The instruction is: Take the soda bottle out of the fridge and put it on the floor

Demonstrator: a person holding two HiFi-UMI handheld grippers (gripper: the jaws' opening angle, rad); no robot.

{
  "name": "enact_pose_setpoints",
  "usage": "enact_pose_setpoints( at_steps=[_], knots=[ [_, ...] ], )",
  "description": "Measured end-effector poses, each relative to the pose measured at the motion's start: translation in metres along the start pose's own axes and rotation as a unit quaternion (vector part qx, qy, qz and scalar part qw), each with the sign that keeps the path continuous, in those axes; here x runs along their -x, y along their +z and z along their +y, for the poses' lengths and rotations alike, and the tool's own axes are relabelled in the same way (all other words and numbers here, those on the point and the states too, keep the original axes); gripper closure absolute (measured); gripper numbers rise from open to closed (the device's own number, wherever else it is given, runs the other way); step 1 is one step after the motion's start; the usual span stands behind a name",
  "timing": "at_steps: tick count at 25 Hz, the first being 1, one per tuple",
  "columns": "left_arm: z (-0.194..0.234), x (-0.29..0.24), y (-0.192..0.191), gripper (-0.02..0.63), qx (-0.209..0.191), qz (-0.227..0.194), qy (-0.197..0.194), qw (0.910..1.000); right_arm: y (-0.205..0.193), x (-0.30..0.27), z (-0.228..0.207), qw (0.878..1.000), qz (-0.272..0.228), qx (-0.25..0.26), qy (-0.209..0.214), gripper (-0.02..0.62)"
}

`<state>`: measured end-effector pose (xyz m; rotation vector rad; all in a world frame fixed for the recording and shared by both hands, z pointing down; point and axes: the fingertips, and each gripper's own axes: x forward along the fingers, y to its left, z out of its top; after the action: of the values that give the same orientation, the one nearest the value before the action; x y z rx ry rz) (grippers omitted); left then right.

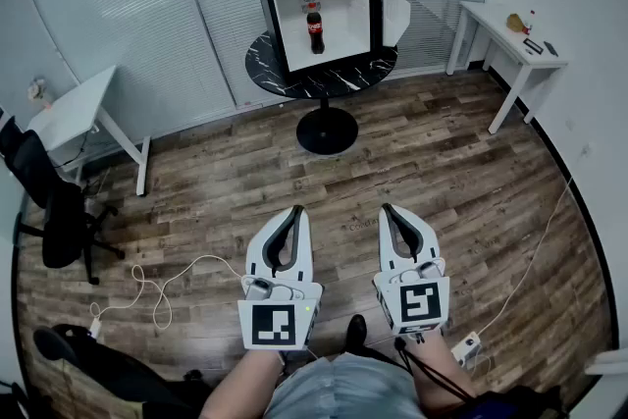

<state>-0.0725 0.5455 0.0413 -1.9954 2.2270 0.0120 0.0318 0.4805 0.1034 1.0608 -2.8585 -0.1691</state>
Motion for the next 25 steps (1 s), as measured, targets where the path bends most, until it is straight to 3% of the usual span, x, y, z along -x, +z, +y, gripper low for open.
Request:
enact_pose_setpoints(
  at_steps=[14, 25],
  knots=[
    [-0.025, -0.061, -0.028, 0.589, -0.008, 0.02, -0.006, 0.9997, -0.017, -0.035, -0.059, 1.0, 0.001, -0.016, 0.0, 0.581],
    [-0.035, -0.111, -0.024, 0.589, -0.013, 0.014, 0.017, 0.9997, -0.016, -0.062, -0.106, 0.999, -0.003, -0.023, 0.023, 0.581]
  ],
)
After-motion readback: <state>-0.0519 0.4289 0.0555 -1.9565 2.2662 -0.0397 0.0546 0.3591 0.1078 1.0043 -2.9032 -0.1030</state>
